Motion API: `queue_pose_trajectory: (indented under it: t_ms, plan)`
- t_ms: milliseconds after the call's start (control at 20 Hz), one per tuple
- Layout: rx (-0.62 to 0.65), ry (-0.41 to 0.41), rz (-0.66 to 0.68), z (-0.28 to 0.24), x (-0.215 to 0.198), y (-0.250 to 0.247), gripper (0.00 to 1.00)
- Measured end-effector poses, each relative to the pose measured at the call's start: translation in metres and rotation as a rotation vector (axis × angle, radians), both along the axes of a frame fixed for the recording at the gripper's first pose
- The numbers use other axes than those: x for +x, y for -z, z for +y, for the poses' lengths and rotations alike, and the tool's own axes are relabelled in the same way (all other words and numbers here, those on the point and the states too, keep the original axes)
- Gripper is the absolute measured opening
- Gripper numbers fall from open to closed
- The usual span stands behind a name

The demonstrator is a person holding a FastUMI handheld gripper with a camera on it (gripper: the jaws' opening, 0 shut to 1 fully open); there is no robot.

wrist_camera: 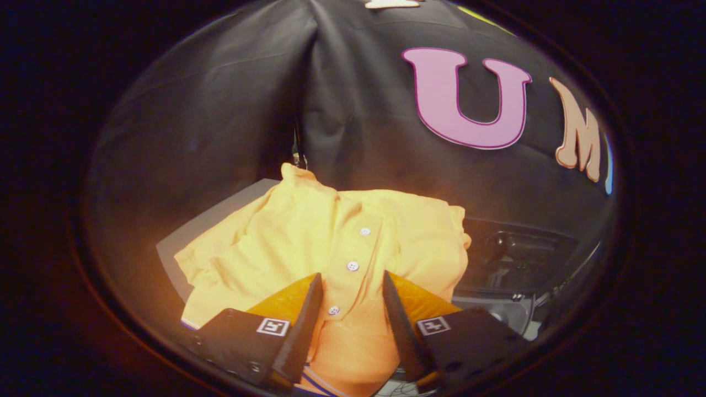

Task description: Put the clothes into the washing machine and then close the washing machine lid.

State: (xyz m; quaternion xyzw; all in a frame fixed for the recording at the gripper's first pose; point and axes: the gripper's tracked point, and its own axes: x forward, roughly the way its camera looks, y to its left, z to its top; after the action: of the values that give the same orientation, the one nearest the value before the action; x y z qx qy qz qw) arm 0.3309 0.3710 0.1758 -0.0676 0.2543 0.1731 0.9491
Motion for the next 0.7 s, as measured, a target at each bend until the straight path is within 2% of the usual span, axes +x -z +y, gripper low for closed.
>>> queue_pose_trajectory:
  t_ms: [200, 500, 700]
  plan:
    - [0.004, -0.001, -0.017, -0.001, -0.004, -0.003, 0.20]
    - [0.054, 0.036, -0.061, -0.024, -0.001, -0.028, 0.20]
    - [0.051, 0.160, -0.134, -0.083, 0.014, -0.048, 0.20]
